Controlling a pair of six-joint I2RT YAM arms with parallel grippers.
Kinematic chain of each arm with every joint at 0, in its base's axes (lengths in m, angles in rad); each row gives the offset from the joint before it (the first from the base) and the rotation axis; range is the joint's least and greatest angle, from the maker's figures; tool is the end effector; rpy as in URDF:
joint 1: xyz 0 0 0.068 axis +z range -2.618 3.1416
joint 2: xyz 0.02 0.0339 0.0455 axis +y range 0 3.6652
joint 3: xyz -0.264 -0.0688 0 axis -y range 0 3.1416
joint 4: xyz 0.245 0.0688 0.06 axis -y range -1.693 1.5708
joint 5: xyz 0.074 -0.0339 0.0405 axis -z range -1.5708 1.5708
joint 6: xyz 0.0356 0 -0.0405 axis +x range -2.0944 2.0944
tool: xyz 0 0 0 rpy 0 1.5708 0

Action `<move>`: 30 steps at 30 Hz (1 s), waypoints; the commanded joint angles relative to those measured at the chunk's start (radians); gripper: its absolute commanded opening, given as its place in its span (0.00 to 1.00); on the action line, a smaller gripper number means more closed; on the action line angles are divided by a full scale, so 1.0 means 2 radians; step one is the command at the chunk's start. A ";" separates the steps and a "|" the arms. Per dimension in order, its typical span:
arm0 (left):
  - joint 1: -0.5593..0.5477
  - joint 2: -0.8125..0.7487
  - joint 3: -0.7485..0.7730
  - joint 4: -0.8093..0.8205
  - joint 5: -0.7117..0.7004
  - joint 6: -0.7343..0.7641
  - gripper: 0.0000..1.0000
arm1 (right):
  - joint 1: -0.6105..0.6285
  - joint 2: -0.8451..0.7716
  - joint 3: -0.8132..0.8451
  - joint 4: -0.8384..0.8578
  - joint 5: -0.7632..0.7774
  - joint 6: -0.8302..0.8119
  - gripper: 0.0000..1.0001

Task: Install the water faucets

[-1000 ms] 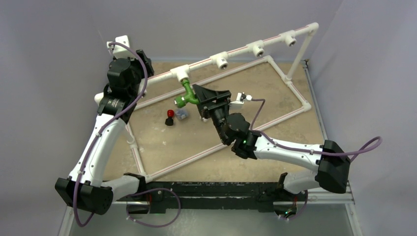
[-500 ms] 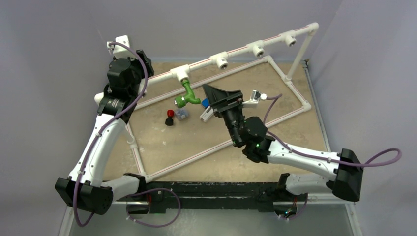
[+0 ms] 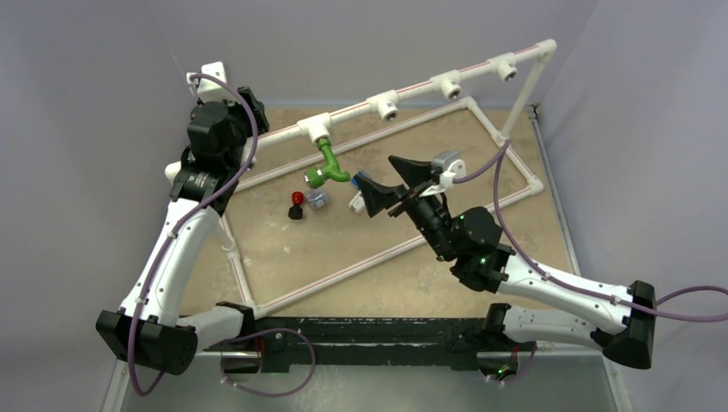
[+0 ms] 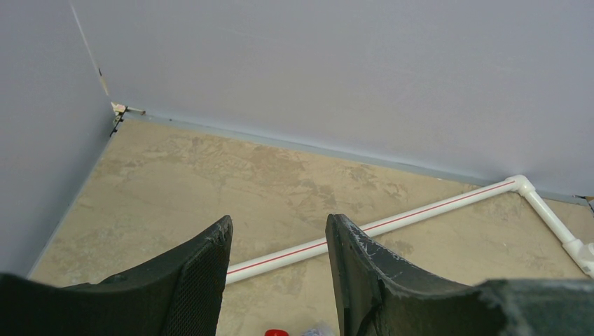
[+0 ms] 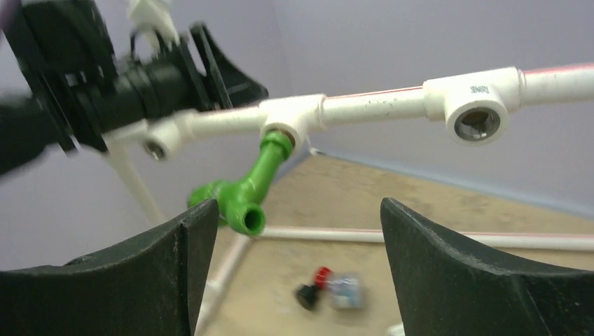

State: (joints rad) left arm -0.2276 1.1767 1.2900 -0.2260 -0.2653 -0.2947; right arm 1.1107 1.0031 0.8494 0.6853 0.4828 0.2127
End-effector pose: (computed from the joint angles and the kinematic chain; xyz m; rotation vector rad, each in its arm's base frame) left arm 0.2583 -0.0502 0.4324 -0.2550 1.6629 -0.1699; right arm 0.1126 0.1901 0.4114 -0.0490 1.1513 0.9314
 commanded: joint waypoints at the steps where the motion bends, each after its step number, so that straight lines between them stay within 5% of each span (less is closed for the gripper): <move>1: -0.012 0.005 -0.021 -0.105 0.024 0.006 0.51 | 0.001 -0.011 0.041 -0.100 -0.089 -0.250 0.86; 6: -0.012 0.004 -0.021 -0.105 0.025 0.006 0.51 | 0.001 -0.006 0.069 -0.181 -0.111 -0.419 0.87; 13: -0.012 0.004 -0.024 -0.103 0.026 0.007 0.51 | 0.016 0.011 0.079 -0.185 -0.098 -0.606 0.91; 23: -0.012 0.007 -0.023 -0.105 0.030 0.006 0.51 | 0.062 0.066 0.033 -0.010 -0.045 -0.873 0.93; 30: -0.012 0.007 -0.024 -0.104 0.029 0.008 0.51 | 0.071 0.115 0.055 0.004 -0.041 -0.941 0.93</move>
State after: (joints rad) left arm -0.2276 1.1763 1.2900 -0.2260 -0.2649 -0.2943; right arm 1.2453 1.2098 0.9234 0.5999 0.3756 -1.5177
